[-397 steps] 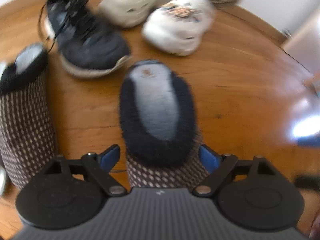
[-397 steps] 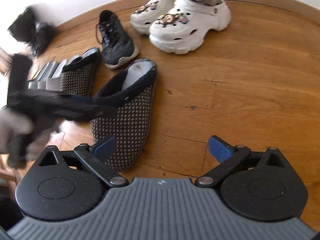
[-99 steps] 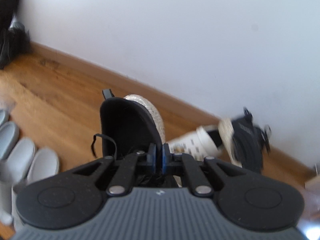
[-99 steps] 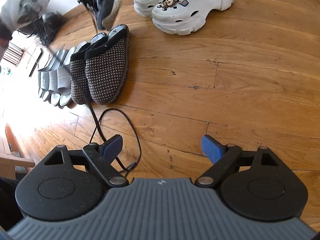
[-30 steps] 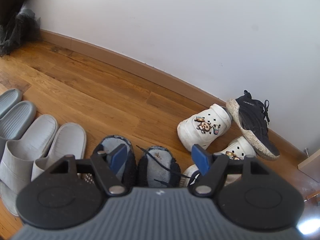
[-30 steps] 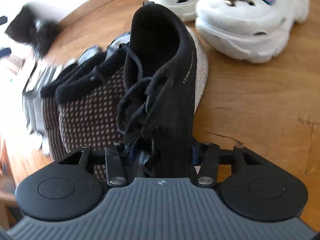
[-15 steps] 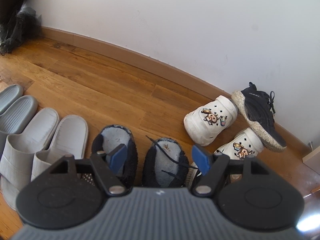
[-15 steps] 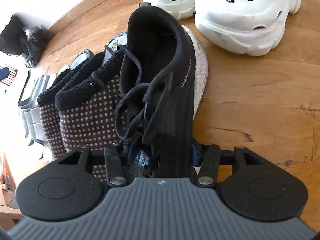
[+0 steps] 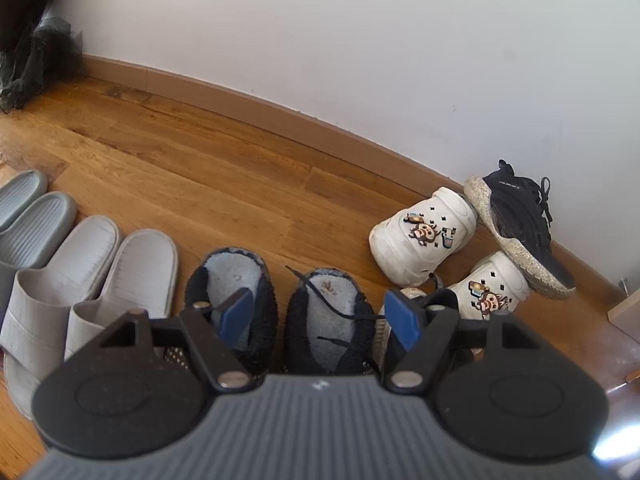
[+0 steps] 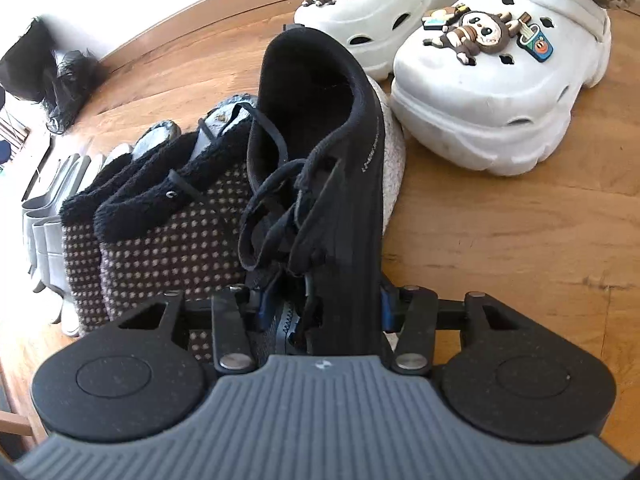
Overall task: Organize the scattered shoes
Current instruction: 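Set the black sneaker down beside the polka-dot slippers with the left tool, then release the sneaker and reach the left tool to the second black sneaker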
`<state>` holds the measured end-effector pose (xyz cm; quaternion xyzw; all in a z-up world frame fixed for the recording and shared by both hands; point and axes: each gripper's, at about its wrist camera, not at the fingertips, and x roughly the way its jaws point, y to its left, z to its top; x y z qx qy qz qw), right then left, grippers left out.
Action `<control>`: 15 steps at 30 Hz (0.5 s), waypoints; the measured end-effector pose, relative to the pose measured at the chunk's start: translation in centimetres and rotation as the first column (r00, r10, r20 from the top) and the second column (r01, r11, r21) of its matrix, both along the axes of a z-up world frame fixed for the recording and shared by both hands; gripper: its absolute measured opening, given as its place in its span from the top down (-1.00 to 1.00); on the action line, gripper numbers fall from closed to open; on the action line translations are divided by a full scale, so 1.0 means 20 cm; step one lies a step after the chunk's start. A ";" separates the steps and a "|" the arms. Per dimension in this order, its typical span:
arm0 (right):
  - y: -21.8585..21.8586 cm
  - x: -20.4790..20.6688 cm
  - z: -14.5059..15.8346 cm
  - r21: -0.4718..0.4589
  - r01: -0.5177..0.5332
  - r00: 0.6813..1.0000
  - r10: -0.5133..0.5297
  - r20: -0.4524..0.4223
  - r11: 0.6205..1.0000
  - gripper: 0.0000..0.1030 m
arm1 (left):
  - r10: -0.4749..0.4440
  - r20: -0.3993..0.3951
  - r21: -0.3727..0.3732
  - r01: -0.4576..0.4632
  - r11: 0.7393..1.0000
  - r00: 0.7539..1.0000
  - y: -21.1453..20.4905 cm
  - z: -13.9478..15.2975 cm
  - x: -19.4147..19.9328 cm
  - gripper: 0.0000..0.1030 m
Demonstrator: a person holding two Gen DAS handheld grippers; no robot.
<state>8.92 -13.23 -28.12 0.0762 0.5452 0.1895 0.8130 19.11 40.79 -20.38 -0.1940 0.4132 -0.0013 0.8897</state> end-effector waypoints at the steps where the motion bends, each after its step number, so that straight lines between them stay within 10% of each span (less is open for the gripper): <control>1: 0.01 0.01 -0.01 0.000 -0.003 1.000 0.003 0.002 1.000 0.07 | -0.002 -0.004 0.002 0.002 1.000 1.000 0.00 -0.01 0.00 -0.38; 11: 0.14 0.03 -0.04 0.018 -0.015 0.999 0.016 -0.034 1.000 -0.09 | -0.018 -0.040 0.004 0.018 1.000 0.999 -0.01 -0.06 -0.02 -0.38; 15: 0.09 0.04 0.01 0.044 -0.005 0.999 0.007 -0.042 0.999 -0.60 | -0.026 -0.032 0.000 0.026 1.000 0.999 -0.02 -0.04 0.00 -0.39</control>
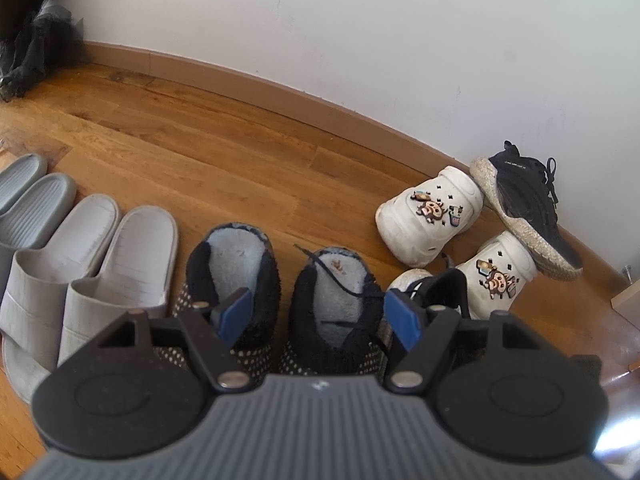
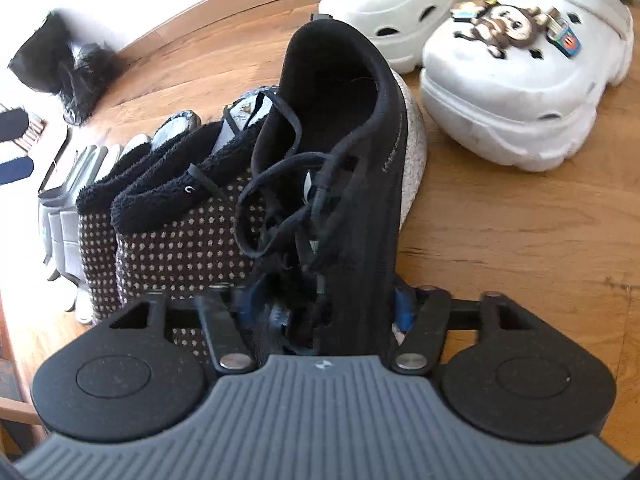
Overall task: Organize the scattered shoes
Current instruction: 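Release the sneaker and reach the left tool to the second black sneaker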
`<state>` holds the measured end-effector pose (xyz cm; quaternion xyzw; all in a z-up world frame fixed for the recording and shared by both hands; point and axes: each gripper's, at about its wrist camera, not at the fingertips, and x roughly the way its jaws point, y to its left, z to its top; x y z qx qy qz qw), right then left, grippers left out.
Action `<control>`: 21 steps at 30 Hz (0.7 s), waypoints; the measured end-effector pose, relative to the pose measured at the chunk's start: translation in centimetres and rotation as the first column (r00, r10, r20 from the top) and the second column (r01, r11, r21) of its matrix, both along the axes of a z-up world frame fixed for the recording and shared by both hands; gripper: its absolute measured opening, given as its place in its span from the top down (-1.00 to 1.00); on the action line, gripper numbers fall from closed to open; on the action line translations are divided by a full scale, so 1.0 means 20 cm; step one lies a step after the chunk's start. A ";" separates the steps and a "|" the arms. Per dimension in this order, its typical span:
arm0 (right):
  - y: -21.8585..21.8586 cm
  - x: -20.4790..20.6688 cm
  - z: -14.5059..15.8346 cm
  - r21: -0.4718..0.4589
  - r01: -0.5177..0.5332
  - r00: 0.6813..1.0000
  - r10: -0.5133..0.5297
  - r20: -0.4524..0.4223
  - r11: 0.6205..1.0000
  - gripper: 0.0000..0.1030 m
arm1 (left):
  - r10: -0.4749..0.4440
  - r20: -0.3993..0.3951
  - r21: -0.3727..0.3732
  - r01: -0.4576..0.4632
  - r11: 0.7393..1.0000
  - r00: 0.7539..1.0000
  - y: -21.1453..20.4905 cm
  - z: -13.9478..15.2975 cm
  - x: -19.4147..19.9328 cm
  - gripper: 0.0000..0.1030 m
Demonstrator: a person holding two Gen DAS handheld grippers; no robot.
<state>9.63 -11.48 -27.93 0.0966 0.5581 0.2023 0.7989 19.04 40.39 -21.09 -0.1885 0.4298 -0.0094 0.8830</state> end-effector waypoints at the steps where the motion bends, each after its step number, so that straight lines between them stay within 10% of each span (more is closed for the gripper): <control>1: 0.00 0.00 0.01 -0.001 0.001 1.000 -0.001 0.008 1.000 -0.68 | -0.004 0.008 -0.001 0.004 1.000 1.000 -0.01 0.01 0.01 -0.41; 10: -0.20 -0.16 0.32 -0.009 -0.065 0.995 0.066 0.068 0.998 -0.73 | -0.061 0.035 -0.033 0.062 0.998 0.998 -0.14 0.07 0.07 -0.50; 21: -0.91 -0.59 0.53 -0.093 0.045 0.994 -0.054 -0.095 0.995 -0.84 | -0.168 0.047 -0.098 0.172 0.980 0.985 -0.48 0.18 0.23 -0.60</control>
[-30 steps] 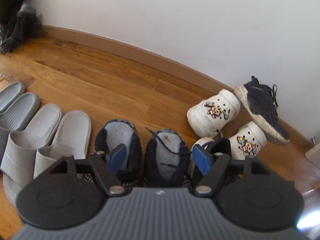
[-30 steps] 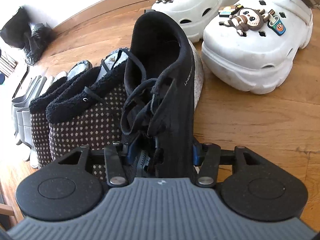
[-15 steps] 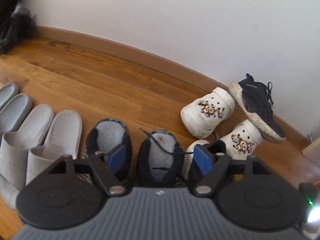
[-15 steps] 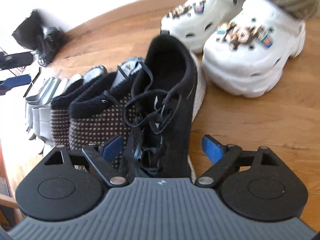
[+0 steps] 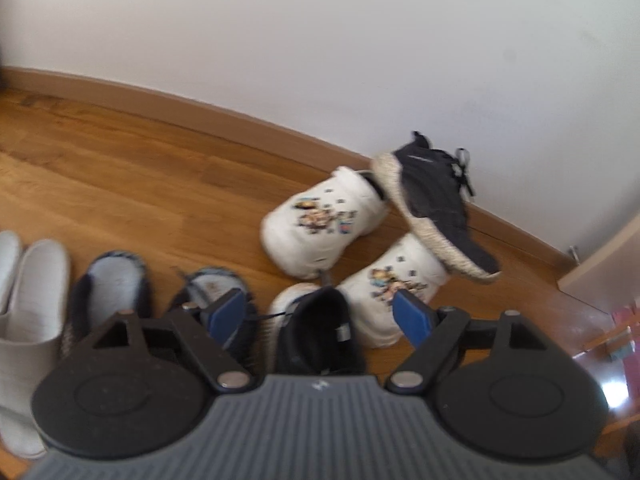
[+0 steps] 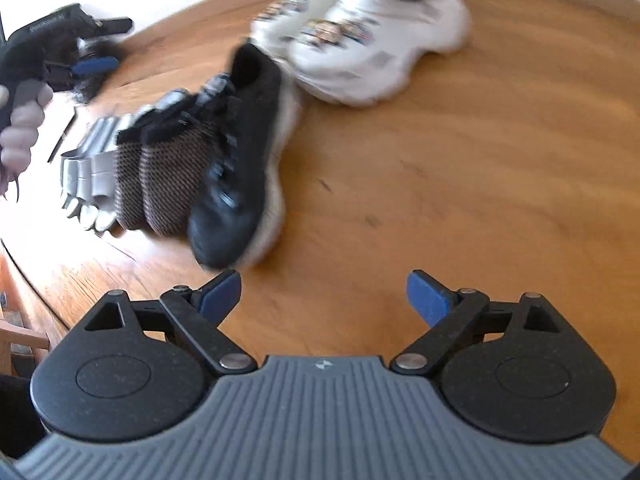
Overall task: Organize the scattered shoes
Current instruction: 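Release the sneaker and reach the left tool to the second black sneaker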
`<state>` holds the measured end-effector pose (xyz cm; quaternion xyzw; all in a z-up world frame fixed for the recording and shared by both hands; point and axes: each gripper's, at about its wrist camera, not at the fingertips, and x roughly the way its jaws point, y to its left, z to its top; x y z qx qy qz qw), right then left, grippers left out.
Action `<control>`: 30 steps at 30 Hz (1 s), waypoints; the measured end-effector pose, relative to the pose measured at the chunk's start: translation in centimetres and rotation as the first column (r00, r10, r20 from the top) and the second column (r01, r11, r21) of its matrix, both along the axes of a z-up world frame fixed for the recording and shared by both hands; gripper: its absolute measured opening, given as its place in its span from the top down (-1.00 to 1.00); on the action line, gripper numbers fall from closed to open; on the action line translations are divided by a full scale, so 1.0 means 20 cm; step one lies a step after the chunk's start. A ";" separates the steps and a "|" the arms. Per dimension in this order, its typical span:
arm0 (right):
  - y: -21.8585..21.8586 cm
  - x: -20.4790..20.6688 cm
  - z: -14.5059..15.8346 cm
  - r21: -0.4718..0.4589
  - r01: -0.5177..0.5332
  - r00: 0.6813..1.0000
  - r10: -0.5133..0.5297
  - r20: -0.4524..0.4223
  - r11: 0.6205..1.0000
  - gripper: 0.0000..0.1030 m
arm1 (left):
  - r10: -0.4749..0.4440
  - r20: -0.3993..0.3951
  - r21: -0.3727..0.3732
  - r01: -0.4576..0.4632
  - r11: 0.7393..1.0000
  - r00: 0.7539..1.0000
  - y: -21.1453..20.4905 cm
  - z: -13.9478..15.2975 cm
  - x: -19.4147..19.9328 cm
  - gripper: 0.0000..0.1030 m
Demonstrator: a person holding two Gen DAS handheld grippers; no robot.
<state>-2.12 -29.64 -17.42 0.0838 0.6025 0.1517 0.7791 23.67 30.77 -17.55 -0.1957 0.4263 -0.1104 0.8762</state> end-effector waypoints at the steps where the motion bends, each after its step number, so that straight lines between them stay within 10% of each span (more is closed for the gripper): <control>1: -0.02 -0.02 0.00 -0.001 0.010 1.000 -0.010 -0.001 1.000 -0.84 | -0.012 0.000 -0.011 0.012 1.000 1.000 -0.05 0.02 0.04 -0.63; 9: -0.30 -0.05 0.03 0.105 0.251 0.966 -0.256 0.042 0.962 -0.87 | -0.099 -0.002 -0.045 0.099 0.994 0.995 -0.42 0.14 0.40 -0.65; 19: -0.41 -0.07 0.00 0.121 0.277 0.959 -0.283 0.032 0.953 -0.88 | -0.069 0.005 0.094 0.068 0.993 0.998 -0.89 0.00 0.95 -0.61; 21: -0.44 -0.10 -0.02 0.120 0.280 0.959 -0.284 0.016 0.953 -0.88 | -0.067 -0.024 0.071 0.068 0.995 0.997 -0.91 -0.05 0.99 -0.47; 23: -0.46 -0.11 -0.03 0.119 0.284 0.958 -0.286 0.007 0.952 -0.88 | -0.072 -0.081 0.058 0.077 0.995 0.994 -0.93 -0.13 1.03 0.27; 30: -0.53 -0.13 -0.09 0.119 0.300 0.954 -0.299 -0.028 0.947 -0.88 | -0.011 -0.073 0.074 0.017 0.997 0.997 -0.90 -0.20 0.97 0.58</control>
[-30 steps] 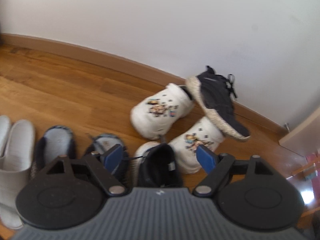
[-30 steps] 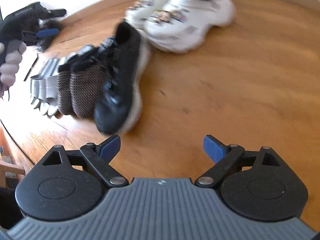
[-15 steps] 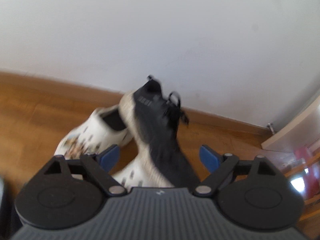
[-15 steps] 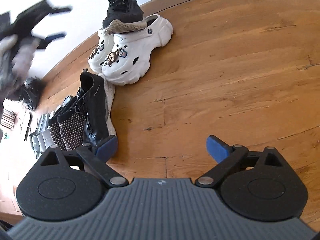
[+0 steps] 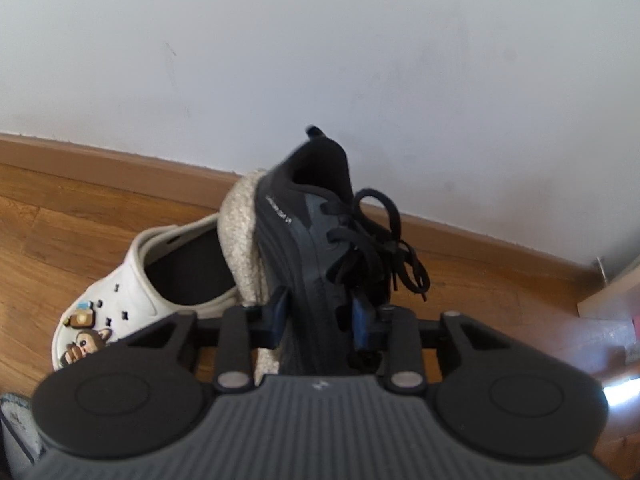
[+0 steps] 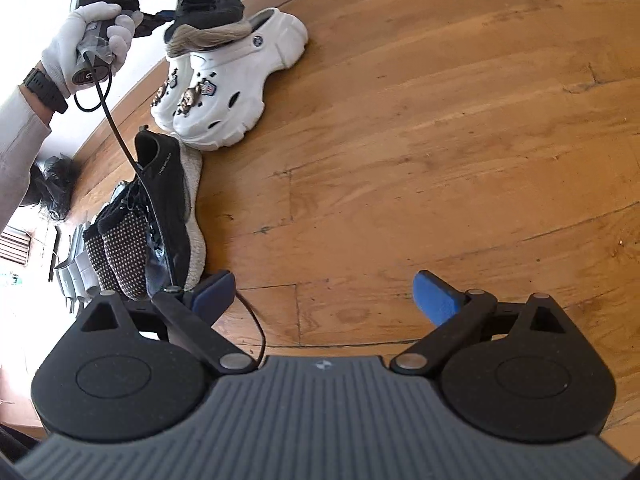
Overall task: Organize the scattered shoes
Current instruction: 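Release the sneaker and reach the left tool to the second black sneaker, then grasp the second black sneaker with the left tool and lift it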
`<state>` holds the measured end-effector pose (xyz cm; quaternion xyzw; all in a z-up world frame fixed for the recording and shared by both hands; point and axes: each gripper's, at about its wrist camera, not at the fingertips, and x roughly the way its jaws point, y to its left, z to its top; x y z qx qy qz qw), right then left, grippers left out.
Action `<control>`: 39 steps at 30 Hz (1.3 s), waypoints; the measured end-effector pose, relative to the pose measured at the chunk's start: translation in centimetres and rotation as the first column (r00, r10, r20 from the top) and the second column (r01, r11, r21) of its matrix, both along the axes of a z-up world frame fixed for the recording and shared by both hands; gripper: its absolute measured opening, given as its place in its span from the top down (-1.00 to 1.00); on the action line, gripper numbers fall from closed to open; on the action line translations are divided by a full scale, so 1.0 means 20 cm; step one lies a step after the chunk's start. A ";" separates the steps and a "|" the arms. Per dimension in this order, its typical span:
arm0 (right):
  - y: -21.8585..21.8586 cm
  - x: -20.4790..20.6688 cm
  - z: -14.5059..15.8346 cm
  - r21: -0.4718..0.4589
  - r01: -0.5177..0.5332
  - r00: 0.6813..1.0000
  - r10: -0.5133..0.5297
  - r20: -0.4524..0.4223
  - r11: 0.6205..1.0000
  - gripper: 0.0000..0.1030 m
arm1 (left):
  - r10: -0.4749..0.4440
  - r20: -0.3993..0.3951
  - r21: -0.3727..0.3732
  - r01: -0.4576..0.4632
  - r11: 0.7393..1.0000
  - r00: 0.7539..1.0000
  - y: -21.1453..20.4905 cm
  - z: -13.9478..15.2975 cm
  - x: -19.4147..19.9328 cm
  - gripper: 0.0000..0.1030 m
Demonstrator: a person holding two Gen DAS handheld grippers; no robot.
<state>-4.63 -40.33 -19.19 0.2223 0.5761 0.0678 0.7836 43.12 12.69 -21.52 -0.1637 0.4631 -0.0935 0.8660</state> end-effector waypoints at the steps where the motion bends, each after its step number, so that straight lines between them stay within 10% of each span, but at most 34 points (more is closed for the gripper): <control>1: 0.00 0.00 0.00 0.002 -0.004 1.000 0.004 -0.001 1.000 -0.88 | 0.013 0.003 -0.010 -0.013 1.000 1.000 0.02 0.00 -0.02 0.60; 14: 0.10 0.04 0.03 0.019 -0.064 0.997 0.064 0.031 0.998 -0.88 | 0.100 0.042 -0.178 -0.091 0.980 0.994 0.15 0.11 -0.47 0.67; 21: 0.14 0.12 0.12 0.074 -0.088 0.985 0.076 0.155 0.993 -0.88 | 0.080 0.128 -0.140 -0.062 0.988 0.989 0.13 0.04 -0.66 0.62; 30: 0.26 0.65 0.30 0.136 -0.107 0.906 0.040 0.422 0.985 -0.99 | 0.076 0.085 -0.145 -0.063 0.987 0.994 0.19 -0.02 -0.69 0.25; 39: 0.50 1.23 0.21 0.232 -0.012 0.906 -0.088 0.415 0.973 -0.99 | 0.039 0.094 -0.075 -0.032 0.997 0.995 0.23 -0.08 -0.65 0.04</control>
